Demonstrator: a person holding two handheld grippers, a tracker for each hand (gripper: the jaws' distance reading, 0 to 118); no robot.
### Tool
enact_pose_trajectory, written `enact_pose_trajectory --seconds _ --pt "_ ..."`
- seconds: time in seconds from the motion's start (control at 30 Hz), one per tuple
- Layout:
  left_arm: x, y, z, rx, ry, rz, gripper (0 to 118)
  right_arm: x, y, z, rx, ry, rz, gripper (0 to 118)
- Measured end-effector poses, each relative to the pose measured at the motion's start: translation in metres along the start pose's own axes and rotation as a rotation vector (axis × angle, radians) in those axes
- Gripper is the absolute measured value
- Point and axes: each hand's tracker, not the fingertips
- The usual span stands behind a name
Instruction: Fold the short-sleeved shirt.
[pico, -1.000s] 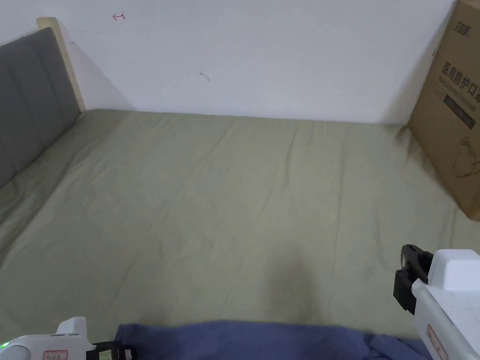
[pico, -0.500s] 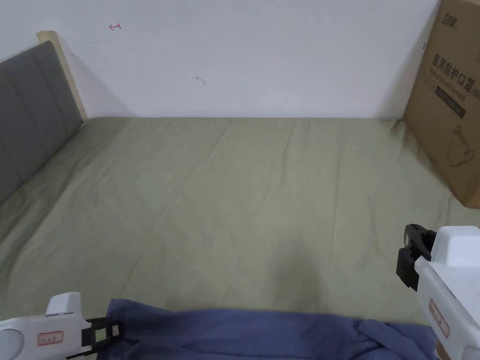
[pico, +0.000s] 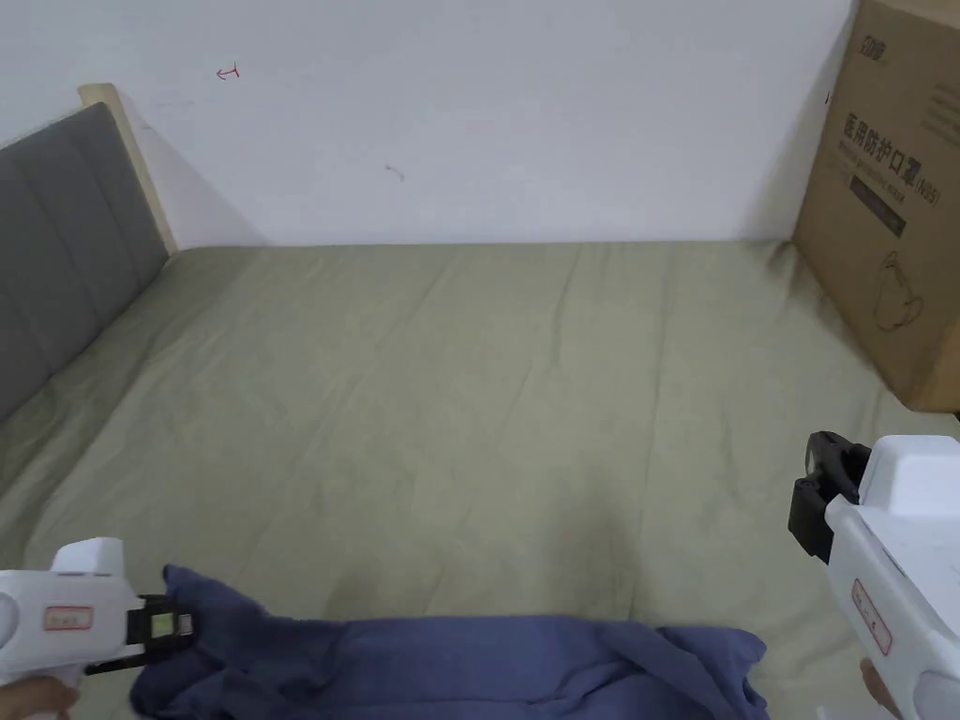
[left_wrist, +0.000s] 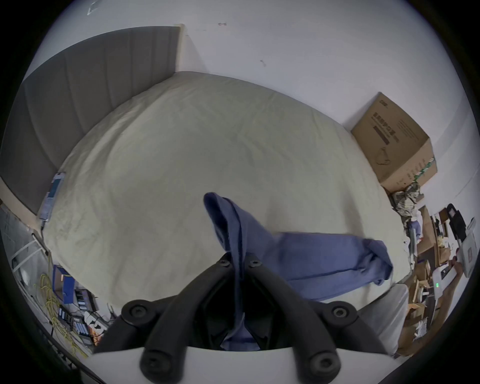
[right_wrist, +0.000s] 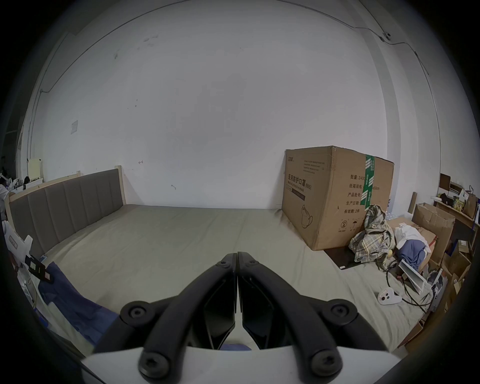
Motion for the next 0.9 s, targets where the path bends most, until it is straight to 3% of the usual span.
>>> enact_pose_trajectory --seconds 0.3,0.63,0.7,0.73,0.8,0.83,0.9 --pt "0.117 -0.010 -0.049 -0.101 -0.192 -0.139 2 0.017 0.002 0.012 0.015 -0.023 -0.005 0" --pt "0.180 -0.038 -0.160 -0.265 -0.146 -0.199 5 0.027 -0.003 0.018 0.000 -0.044 -0.004 0" --pt "0.183 -0.043 -0.168 -0.275 -0.120 -0.198 21 0.029 -0.004 0.019 -0.002 -0.049 -0.002 0" --pt "0.184 -0.044 -0.167 -0.278 -0.118 -0.192 35 0.030 -0.003 0.020 -0.003 -0.051 -0.001 0" --pt "0.185 -0.045 -0.161 -0.271 -0.166 -0.183 80 0.031 -0.002 0.022 -0.002 -0.056 0.001 0" --pt "0.185 -0.044 -0.156 -0.258 -0.188 -0.176 96 0.030 0.000 0.023 -0.002 -0.058 0.002 0" --pt "0.189 -0.042 -0.138 -0.181 -0.192 -0.183 106 0.030 0.001 0.024 -0.001 -0.057 -0.001 0"
